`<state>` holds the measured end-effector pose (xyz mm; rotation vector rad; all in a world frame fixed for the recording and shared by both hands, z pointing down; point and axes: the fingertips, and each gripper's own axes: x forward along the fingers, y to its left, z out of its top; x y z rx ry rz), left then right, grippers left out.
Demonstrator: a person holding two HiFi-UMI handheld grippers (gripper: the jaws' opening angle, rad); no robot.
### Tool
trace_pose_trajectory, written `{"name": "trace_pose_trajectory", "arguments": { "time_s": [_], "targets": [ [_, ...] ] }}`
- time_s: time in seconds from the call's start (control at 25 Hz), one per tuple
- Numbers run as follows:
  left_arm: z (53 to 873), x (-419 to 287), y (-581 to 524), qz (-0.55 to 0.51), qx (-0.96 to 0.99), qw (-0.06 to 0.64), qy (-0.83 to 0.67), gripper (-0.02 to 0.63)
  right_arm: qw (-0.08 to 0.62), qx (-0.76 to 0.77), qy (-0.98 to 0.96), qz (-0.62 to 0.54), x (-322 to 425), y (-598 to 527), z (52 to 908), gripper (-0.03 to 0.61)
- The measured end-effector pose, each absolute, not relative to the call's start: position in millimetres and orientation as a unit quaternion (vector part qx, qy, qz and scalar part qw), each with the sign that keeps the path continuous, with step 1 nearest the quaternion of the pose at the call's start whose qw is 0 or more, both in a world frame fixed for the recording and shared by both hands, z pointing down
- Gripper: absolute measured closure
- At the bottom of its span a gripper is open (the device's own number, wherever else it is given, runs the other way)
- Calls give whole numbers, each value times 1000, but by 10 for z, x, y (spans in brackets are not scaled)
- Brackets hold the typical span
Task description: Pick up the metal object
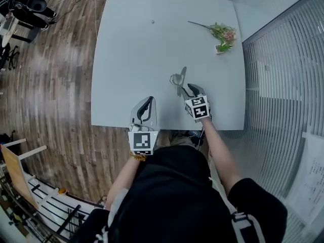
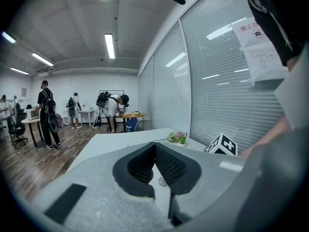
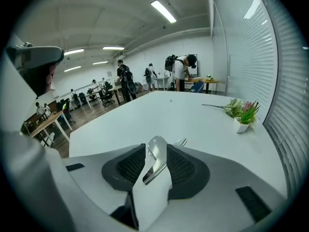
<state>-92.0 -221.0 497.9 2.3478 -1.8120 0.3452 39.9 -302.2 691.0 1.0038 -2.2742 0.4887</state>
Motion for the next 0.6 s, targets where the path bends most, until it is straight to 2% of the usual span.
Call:
{"name": "trace_pose_trajectory", "arguments": {
  "time_s": [0.16,0.44,0.6],
  "targets": [
    [5017,-1051,-2185,118,774,87,-616,607,337,355,-844,218,322,-2997,7226,406],
    [5152,-1228,-2130,125,756,103,-634,607,388,364,-811,242,246,-3055,7622,267],
    [5180,-1262,-2116,127,752,107,-638,607,405,378,-797,242,211,-3122,7766,238]
  ]
}}
